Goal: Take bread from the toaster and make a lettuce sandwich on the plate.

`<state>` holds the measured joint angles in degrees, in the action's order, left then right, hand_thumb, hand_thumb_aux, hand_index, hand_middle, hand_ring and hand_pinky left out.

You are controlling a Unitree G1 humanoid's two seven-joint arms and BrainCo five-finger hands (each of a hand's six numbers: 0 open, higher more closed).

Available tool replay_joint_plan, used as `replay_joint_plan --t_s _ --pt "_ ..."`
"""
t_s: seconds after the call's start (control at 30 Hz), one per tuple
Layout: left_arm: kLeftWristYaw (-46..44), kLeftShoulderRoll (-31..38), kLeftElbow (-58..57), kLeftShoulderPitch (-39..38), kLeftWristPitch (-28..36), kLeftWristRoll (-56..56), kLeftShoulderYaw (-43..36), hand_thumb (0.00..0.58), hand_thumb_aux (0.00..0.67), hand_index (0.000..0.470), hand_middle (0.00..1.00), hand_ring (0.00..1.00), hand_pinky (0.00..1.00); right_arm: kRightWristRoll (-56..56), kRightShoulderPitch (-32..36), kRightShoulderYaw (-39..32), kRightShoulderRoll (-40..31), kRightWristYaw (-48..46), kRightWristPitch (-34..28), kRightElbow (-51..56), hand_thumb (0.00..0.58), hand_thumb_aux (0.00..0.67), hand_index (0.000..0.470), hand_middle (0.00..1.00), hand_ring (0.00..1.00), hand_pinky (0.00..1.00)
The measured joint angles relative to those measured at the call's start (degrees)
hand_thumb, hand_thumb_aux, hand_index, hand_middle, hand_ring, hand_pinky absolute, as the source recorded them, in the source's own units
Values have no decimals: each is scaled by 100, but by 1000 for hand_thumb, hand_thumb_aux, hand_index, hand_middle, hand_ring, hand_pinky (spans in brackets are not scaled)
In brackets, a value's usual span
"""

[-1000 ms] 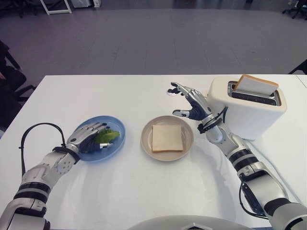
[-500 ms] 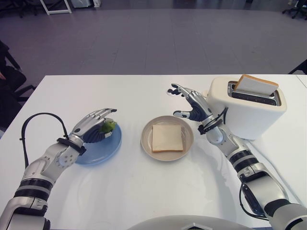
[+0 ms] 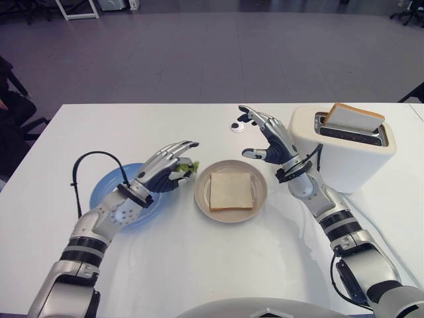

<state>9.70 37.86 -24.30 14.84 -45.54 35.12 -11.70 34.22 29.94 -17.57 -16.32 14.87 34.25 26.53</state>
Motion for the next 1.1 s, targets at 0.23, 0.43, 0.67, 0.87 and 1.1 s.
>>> replay_joint_plan --t_s 0.23,0.43,0.67,0.87,1.1 --pt "311 -864 -288 622 -136 476 -563 580 670 470 0 0 0 -182 -261 304 -168 -217 -180 -882 0 0 0 255 255 255" --pt "387 -1227 -287 695 -319 549 -771 580 670 470 0 0 0 -266 -337 527 -276 -378 -316 -1201 0 0 0 251 251 251" --pt "467 -1546 -555 891 -87 907 -1111 580 670 470 0 0 0 -293 -453 714 -321 -470 -408 -1509 0 0 0 251 251 251" --pt "211 -1622 -591 886 -81 933 -1480 0 0 0 0 0 0 -317 -692 1324 -680 -548 -880 -2262 0 0 0 231 231 231" --pt "55 -1518 -719 851 -59 923 -1540 0 0 0 0 0 0 -289 -713 2347 -1665 -659 -1608 -2320 0 0 0 125 125 125"
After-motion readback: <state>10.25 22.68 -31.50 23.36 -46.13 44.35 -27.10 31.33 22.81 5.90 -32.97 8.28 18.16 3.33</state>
